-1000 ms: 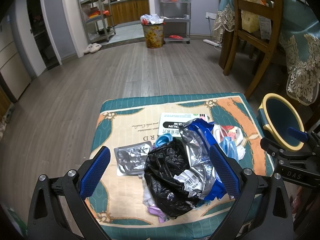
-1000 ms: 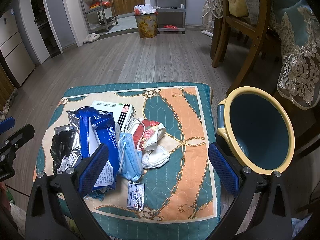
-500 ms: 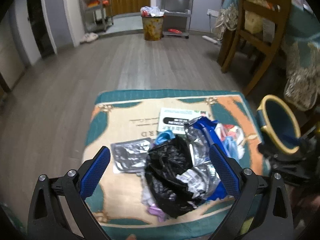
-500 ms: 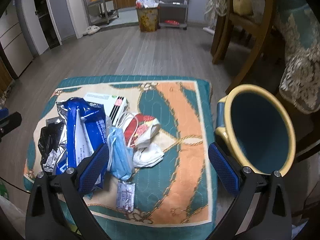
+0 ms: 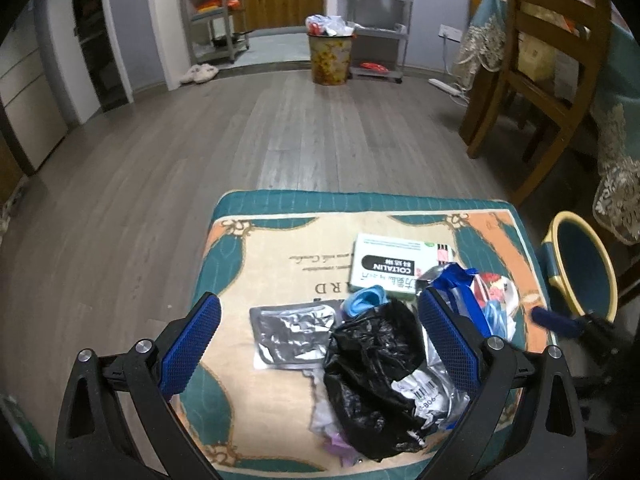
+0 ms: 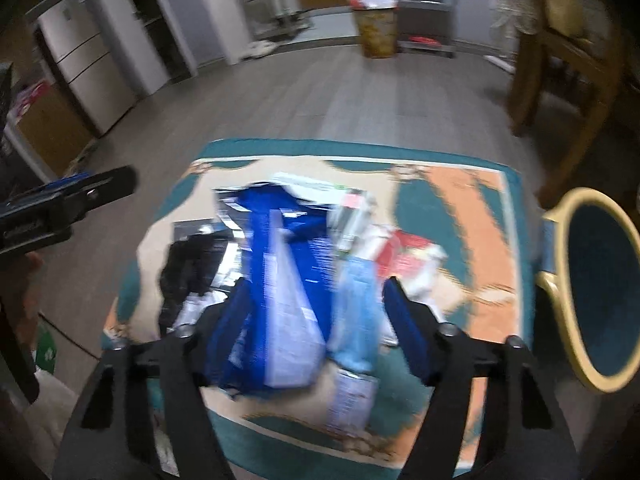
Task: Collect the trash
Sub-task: 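Grasp the black plastic bag with the left gripper while the right grasps the blue snack wrapper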
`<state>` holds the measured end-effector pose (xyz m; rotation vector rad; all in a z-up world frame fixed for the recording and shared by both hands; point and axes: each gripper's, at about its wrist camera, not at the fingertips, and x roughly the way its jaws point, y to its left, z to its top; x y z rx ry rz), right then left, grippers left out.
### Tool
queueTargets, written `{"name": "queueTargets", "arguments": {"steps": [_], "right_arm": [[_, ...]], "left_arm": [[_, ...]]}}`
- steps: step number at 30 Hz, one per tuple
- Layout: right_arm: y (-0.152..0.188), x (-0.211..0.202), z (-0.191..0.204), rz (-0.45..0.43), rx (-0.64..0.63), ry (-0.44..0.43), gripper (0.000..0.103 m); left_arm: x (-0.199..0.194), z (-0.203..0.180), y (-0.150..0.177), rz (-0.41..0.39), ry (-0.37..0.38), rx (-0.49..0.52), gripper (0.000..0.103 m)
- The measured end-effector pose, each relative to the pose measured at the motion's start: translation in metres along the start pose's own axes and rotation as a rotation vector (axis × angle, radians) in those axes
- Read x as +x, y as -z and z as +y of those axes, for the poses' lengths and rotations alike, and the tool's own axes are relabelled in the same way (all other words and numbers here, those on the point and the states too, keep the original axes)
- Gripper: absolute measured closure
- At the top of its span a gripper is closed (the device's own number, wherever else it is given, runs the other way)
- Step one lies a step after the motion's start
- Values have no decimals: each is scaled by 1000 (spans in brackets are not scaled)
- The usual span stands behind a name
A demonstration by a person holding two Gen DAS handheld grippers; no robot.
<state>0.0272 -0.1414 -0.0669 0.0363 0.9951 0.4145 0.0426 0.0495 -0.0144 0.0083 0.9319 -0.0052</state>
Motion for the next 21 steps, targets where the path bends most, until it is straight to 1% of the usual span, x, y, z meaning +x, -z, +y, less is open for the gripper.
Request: {"name": "queueTargets", "arguments": {"steps": [1,2,3,5,8,9,10,12,13,14,16,18,20,21], "right_arm": [[0,2,5,11,-11,-19,46],[0,5,9,24,-23,-28,50],[0,8,14,41,-37,-18,53],[1,14,17,72,-40,-6,69],[1,14,14,73,-22,-3,74],[0,11,15,61,-24,3,77],[-1,8,14,48,-22,10,80],[-1,3,13,32,-10,14,83],[-1,2,10,27,-3,18,85],[-2,0,7,23,2,22,87],[-3,-2,3,19,8,23,89],[-5,-3,3,10,9,27,90],[-6,-5,3,-2,3,31,91],[-8,-5,2,-6,3,32,91]], "left_arm": [[2,2,1,5,-1,2,5],[3,2,2,11,-3,6,6],[5,2,3,16,-1,11,7],[7,4,6,29,4,14,8],[12,2,11,60,28,18,11],[14,1,13,73,40,23,18],[18,-2,17,96,54,35,27],[25,-7,23,142,77,49,37],[29,-9,26,169,86,54,41],[33,-11,29,188,96,59,43],[41,-17,36,231,125,73,48],[46,-23,40,247,120,95,50],[51,-28,42,258,109,125,57],[54,-29,43,259,103,133,68]]}}
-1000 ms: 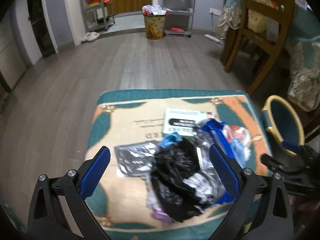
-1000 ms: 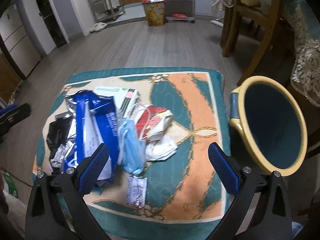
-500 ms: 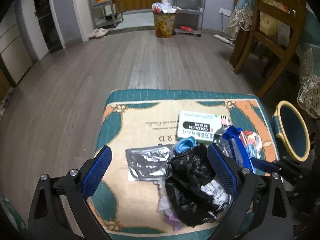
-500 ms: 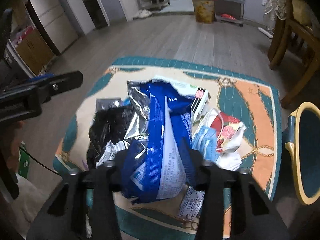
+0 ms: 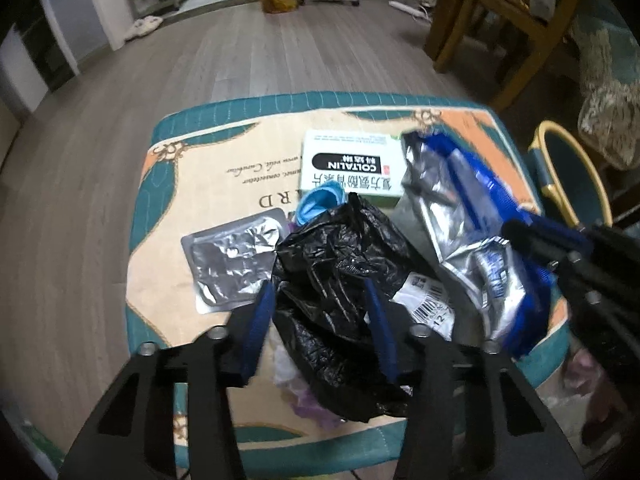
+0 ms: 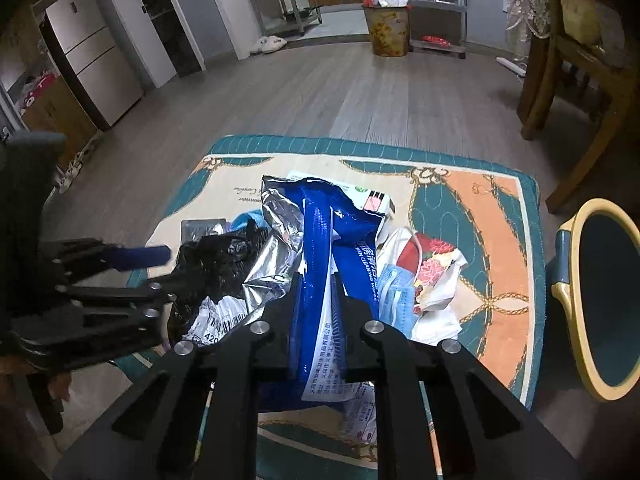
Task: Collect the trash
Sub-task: 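Grasp the black plastic bag with the left gripper while the right grasps the blue snack wrapper, then carry both items over the wastebasket and open both grippers to drop them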
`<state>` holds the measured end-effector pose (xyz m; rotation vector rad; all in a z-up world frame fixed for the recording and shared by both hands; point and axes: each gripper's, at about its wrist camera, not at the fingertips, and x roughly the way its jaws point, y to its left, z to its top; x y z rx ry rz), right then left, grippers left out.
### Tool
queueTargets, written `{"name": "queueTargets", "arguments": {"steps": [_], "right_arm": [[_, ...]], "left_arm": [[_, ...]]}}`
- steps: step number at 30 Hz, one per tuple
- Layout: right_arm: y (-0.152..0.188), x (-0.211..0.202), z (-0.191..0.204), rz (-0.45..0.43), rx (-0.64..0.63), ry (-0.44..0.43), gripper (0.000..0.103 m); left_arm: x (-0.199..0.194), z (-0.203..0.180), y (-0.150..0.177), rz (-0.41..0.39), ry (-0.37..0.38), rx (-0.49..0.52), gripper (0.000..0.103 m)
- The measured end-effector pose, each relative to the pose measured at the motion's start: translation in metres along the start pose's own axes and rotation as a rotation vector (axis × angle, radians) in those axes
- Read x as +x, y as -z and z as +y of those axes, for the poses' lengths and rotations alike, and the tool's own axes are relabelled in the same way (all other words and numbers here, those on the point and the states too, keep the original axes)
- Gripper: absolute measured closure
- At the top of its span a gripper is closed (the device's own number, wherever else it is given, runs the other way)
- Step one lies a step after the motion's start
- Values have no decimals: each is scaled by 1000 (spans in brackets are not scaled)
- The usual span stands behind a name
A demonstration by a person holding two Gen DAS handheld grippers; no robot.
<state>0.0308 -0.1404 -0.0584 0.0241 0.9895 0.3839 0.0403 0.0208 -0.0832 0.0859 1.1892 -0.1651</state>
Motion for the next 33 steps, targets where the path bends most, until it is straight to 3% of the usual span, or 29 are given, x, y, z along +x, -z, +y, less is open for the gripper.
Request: {"name": "queueTargets", "arguments": {"steps": [1,3,11,18,26,33], "right_arm": [[-1,-1,-1,-5,1,-3,91],[-2,-8,-4,-17,7,-8,91],[-17,-59,-18,-111,46,-40,91],[-37,-125,-61,-252,67,27,92],[-34,-178,-145,-347,173,132,92],[-13,-187,-232,-325,274,250,92]], "left_arm": [[1,0,0,-3,-4,5,82],[-3,1,-2,-12,-4,7,90],[-75,-2,-14,-232,29,13,91],[-137,-41,-41,-490,5,112,91],[-123,-98,-87,-526,117,128,91],[-80,-171,-99,-454,237,198,91]]}}
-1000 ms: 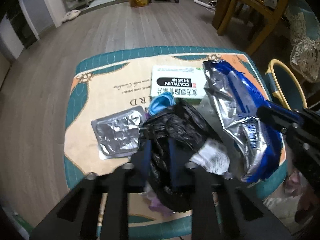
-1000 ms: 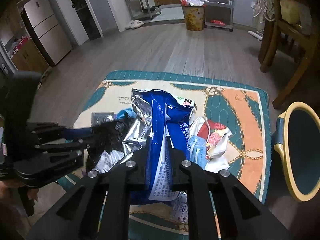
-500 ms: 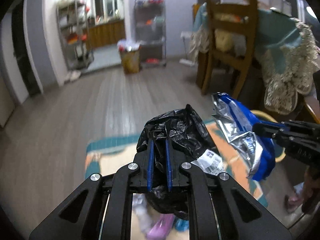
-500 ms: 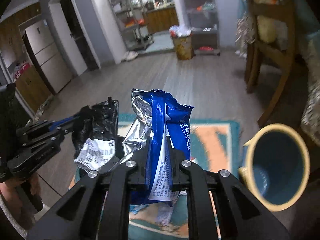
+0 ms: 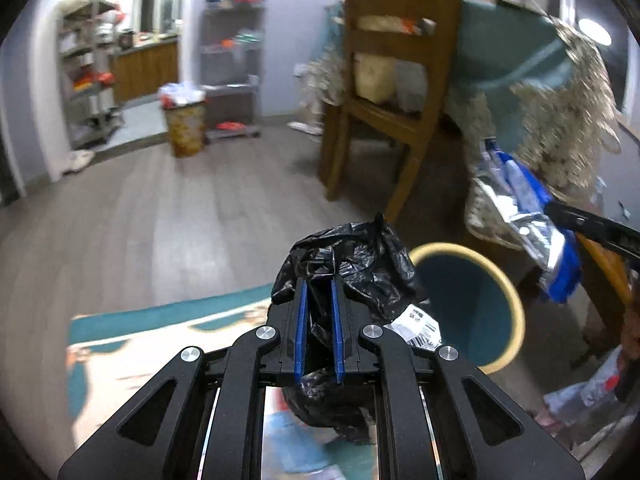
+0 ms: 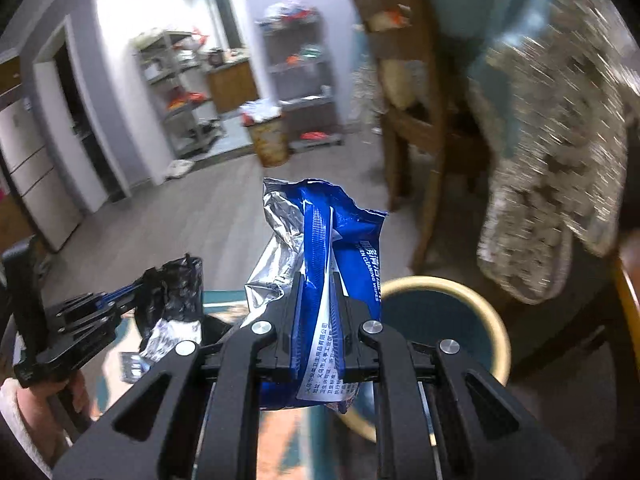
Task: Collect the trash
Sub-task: 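Carry both items over the wastebasket and open both grippers to drop them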
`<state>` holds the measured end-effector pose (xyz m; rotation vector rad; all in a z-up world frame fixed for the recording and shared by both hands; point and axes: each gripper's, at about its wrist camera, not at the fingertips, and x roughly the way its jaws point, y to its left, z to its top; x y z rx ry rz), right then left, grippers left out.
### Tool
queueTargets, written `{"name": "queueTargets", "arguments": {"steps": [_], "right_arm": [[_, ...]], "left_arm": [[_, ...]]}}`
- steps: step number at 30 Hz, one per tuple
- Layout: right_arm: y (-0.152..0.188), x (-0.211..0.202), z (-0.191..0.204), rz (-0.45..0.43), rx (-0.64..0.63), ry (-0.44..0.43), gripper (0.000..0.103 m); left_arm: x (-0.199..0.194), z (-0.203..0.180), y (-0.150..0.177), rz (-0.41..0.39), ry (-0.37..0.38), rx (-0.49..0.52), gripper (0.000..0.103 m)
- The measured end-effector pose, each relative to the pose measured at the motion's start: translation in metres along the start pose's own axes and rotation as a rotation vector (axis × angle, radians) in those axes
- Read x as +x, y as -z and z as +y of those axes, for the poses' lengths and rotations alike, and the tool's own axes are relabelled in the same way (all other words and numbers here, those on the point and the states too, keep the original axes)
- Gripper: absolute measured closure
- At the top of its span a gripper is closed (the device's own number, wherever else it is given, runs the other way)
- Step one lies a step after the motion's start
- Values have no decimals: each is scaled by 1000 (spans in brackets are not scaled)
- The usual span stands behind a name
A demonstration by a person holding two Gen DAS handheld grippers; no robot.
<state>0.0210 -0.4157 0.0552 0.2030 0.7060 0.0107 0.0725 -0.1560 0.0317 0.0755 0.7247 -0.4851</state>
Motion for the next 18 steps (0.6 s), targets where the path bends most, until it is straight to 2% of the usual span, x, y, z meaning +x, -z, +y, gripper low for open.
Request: {"name": "queueTargets", "arguments": {"steps": [3,7,10,14,18], "right_arm": [[8,20,-48,56,54,66,92],[29,39,-89,130,149,123,92],[40,51,-100,174,181,145,92],[49,60,-105,215,198,161,91],[49,64,-103,219,207,161,91]], "left_arm": [[21,-28,-3,5,52,21,91],[46,-53,-2,21,119,7,91],[66,-71,3,38,163,6,91],[93,-94,8,57,180,42,91],[112,-108,11,66,202,31,91]]}}
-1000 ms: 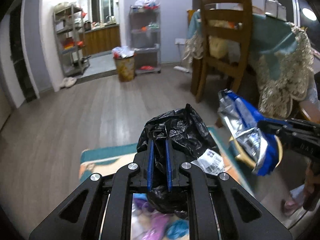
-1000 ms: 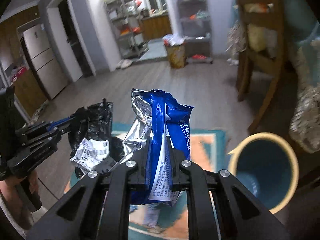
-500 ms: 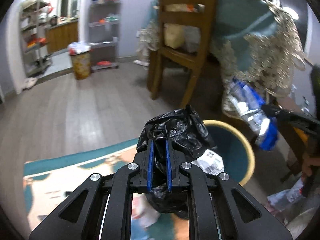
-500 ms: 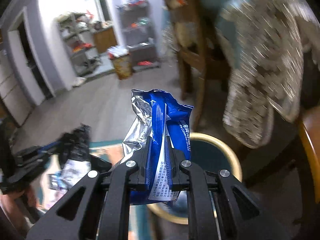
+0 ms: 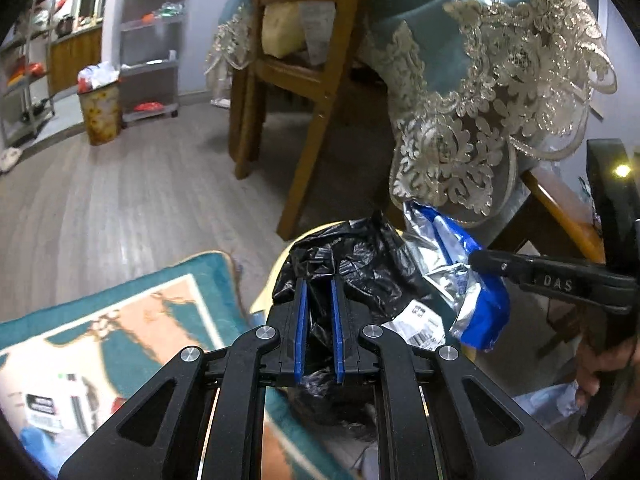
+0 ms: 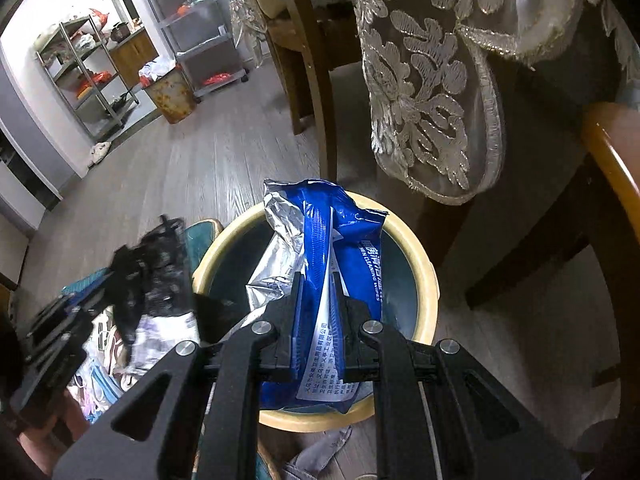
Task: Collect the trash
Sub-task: 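Carry both items over the wastebasket and open both grippers to drop them, then grasp a blue face mask with the right gripper while the left grasps another mask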
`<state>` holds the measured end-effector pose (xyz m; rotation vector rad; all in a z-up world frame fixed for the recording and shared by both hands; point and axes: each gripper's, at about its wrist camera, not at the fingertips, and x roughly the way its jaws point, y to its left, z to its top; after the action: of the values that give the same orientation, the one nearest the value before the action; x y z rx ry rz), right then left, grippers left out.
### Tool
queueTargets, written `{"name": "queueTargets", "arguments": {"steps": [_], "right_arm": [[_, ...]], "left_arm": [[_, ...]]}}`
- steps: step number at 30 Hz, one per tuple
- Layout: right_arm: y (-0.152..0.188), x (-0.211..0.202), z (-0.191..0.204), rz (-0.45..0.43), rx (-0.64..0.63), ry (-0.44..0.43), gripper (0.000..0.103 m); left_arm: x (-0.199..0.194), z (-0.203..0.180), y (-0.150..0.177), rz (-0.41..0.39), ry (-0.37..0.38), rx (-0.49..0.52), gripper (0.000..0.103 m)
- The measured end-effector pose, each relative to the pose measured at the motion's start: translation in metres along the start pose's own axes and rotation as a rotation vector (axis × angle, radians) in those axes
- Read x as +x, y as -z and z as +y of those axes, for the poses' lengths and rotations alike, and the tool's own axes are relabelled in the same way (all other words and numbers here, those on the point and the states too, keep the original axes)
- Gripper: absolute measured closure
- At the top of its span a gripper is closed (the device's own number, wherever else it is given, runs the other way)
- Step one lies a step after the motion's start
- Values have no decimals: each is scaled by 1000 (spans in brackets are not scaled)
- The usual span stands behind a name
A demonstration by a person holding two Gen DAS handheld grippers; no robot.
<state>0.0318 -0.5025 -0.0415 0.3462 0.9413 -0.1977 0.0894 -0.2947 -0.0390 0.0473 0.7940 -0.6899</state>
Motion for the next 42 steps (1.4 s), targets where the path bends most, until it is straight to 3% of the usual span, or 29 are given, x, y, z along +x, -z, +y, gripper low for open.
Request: {"name": "queueTargets", "arguments": {"steps": [3,5,7,9,13,17,20,30,36,42], "right_arm": [[0,-2,-1,-23,8,7,89],[1,-2,-1,-34,10,6,82],[0,-3,-1,-40,5,17,78],[-1,-5,-2,-46,5,17,70],[-4,-6,1,-51,0,13,59],[-8,-7,10,-64,-19,5,39],[-11,-9,18,-74,-31,-15,27],[-13,-6,39,-68,-40,-70,9],[-14,-3,57,-65,-65,-99,6],[-15,1,81,-63,-92,-132,6]], "left_arm": [[9,-4,1,-6,19,-12,91],[13,-5,-1,-11,22,-16,83],[14,-3,-1,-16,9,-26,58],[11,1,-1,-32,7,-39,46],[5,6,-3,-42,-15,-35,38],[1,9,-3,-42,-40,-28,28],[-7,12,-3,-52,-61,-15,24],[-30,23,4,-16,-135,48,15],[-60,41,8,-15,-179,48,15],[-116,69,9,-46,-233,40,14]]}}
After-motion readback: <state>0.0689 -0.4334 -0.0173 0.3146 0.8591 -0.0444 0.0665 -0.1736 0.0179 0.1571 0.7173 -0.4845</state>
